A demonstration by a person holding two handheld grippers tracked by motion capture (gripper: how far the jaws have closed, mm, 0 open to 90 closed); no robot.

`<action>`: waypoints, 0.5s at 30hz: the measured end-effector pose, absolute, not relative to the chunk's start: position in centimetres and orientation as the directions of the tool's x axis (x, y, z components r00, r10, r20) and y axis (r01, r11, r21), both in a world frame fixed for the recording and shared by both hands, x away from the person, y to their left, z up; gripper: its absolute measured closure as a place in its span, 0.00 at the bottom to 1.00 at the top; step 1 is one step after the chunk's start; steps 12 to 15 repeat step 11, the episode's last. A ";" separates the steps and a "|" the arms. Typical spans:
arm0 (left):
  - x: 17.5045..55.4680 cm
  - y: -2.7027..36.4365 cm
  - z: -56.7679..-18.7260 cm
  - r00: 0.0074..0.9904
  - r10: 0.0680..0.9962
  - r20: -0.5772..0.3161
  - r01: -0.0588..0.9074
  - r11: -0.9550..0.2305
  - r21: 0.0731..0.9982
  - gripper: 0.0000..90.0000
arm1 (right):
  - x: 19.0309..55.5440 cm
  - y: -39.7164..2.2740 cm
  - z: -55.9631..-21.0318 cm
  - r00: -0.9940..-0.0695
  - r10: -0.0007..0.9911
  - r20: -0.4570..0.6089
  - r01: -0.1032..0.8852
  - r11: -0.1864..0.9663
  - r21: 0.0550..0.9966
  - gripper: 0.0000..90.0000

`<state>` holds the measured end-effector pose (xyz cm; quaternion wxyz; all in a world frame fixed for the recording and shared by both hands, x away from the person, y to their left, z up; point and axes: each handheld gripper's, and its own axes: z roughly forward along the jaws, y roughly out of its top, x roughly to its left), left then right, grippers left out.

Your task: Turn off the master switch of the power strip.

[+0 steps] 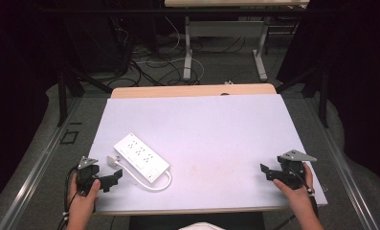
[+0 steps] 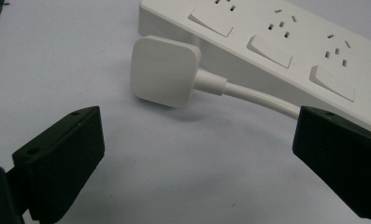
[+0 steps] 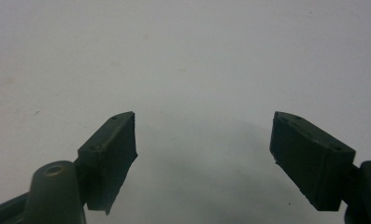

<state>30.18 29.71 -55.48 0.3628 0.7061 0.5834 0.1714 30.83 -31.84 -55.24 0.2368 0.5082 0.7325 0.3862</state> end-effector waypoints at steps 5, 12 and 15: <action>30.2 29.7 -55.6 0.251 0.950 -0.184 0.693 -0.044 0.719 0.03 | 30.9 -31.9 -55.3 -0.381 0.924 0.033 0.556 0.201 0.806 0.25; 30.2 29.9 -55.5 0.240 0.952 -0.187 0.692 -0.032 0.722 0.03 | 30.9 -31.9 -55.3 -0.378 0.925 0.034 0.557 0.198 0.806 0.25; 30.2 29.9 -55.5 0.240 0.952 -0.187 0.692 -0.032 0.722 0.03 | 30.9 -31.9 -55.3 -0.378 0.925 0.034 0.557 0.198 0.806 0.25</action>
